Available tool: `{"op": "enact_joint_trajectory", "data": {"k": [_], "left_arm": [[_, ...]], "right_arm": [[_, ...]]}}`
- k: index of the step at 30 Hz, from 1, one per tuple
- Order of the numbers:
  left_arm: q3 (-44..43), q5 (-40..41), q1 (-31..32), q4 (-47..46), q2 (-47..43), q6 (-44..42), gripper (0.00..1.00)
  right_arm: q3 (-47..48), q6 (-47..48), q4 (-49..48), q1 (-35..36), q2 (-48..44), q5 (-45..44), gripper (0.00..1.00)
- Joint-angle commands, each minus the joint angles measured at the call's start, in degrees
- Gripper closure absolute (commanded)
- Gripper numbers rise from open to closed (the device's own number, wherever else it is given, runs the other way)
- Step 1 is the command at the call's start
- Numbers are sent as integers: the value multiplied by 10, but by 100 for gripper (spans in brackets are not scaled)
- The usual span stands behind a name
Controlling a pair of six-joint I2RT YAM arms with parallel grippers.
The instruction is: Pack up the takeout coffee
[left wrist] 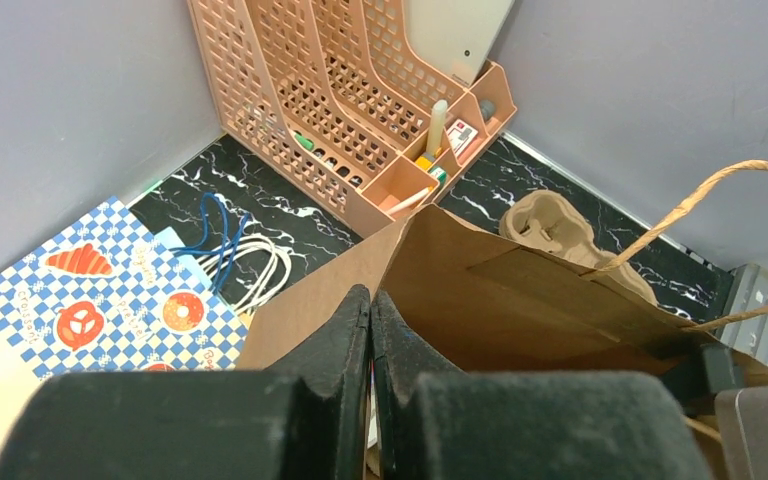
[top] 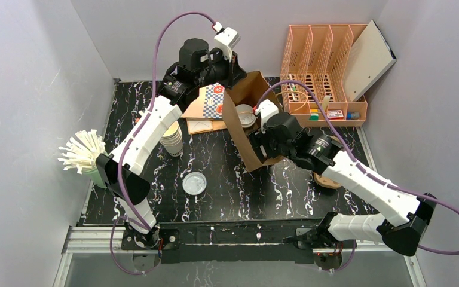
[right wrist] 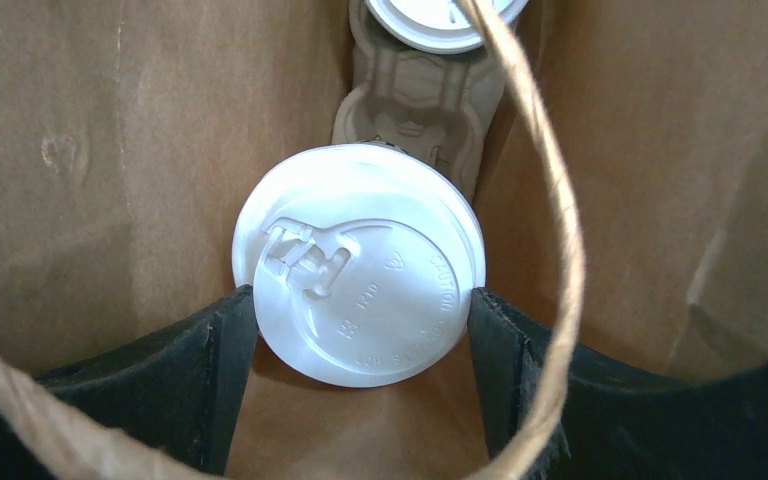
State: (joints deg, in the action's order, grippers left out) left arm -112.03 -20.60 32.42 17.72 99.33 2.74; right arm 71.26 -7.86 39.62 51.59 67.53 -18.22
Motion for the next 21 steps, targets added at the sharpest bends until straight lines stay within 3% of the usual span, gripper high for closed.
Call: {"op": "enact_joint_trajectory", "data": {"k": [1,21], "left_arm": [[-22,-11,1,-33,-19,35,100],[-58,-33,1,-23,2,112,100]], "right_arm": [[-16,6,-42,14,5,-38,41],[-145,14,-149,13,-42,-77,43]]}}
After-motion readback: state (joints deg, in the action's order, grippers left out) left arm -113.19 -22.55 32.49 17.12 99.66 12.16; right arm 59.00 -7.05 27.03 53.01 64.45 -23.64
